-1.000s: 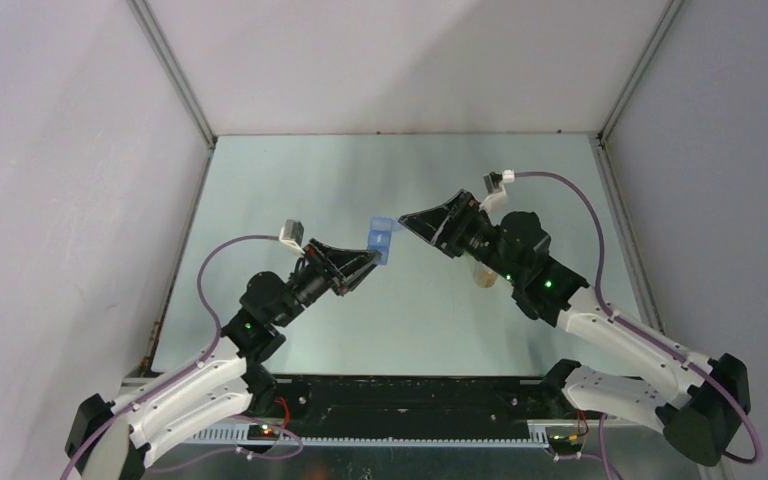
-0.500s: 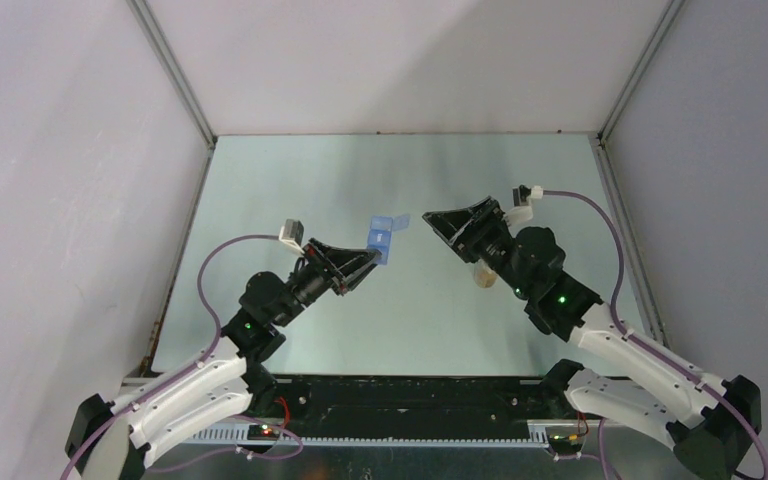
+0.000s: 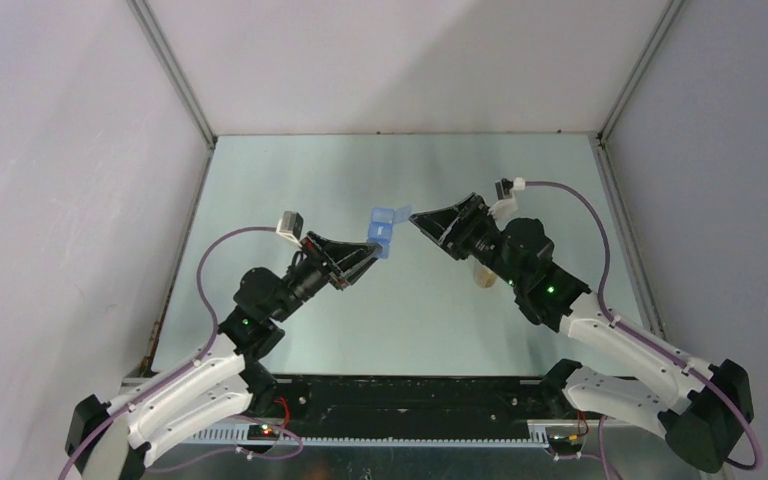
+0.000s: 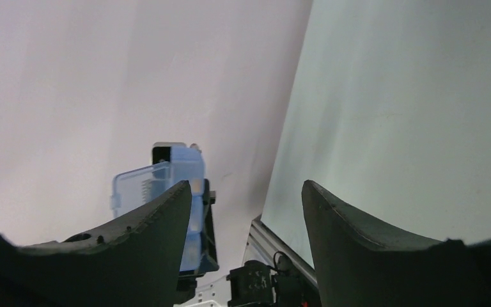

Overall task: Sort the pills into containers
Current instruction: Close the pill container.

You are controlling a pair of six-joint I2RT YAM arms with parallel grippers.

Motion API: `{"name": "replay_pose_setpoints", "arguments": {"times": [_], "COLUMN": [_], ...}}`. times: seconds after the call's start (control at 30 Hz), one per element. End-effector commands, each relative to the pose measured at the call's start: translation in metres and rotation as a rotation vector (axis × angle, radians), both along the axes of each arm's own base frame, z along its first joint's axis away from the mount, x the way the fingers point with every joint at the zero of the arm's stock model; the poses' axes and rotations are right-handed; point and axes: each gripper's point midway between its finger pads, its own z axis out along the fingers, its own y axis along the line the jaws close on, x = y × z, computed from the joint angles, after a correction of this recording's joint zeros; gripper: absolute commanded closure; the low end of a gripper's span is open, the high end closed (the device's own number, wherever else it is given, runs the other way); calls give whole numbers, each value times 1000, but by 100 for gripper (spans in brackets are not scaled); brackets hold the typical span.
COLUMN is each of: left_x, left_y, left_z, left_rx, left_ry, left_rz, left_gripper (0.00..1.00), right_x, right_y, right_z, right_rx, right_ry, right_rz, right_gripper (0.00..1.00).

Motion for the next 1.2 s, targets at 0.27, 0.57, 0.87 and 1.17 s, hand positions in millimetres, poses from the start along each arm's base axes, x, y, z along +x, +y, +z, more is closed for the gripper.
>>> {"name": "replay_pose_setpoints", "arguments": {"times": [0.27, 0.57, 0.87, 1.17], "left_x": [-5, -6, -8, -9], "left_y": [2, 1, 2, 0], "left_z": [27, 29, 31, 32], "left_rx": [-55, -54, -68, -61], "left_ry": [-42, -45, -49, -58], "left_rz": [-21, -27, -32, -43], "left_gripper": [100, 100, 100, 100], "right_x": [-13, -13, -9, -6], "right_y": [21, 32, 38, 45], "right_z": [59, 66, 60, 58], "right_rx": [93, 111, 104, 109], "right_ry": [-161, -169, -147, -135], "right_rz": [126, 159, 170, 186], "right_gripper": [31, 28, 28, 29]}}
